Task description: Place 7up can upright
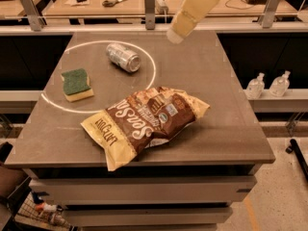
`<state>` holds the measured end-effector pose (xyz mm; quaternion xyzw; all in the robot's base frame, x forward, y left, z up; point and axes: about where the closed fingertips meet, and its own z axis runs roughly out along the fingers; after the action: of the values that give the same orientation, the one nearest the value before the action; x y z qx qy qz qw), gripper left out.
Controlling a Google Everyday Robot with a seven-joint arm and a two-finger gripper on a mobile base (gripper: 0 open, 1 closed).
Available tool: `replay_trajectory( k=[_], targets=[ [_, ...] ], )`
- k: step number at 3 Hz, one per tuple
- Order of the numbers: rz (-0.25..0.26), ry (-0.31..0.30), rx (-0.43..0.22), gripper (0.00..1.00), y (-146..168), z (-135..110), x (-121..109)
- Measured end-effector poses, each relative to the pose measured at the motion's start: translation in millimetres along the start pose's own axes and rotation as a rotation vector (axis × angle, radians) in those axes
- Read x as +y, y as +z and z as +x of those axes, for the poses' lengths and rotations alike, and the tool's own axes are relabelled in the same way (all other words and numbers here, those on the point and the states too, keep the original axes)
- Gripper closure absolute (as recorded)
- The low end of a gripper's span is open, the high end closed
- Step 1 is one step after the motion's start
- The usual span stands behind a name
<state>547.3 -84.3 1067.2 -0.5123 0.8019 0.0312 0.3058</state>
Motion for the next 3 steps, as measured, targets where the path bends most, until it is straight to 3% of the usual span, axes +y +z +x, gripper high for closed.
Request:
replay_trajectory(
  k=[2,3],
  targets=[
    [0.038,0.116,0.089,0.00,63.5,-51.4,7.6],
    [-0.017,0.165,0.087,0.00,124.2,-75.0,18.0]
  ],
)
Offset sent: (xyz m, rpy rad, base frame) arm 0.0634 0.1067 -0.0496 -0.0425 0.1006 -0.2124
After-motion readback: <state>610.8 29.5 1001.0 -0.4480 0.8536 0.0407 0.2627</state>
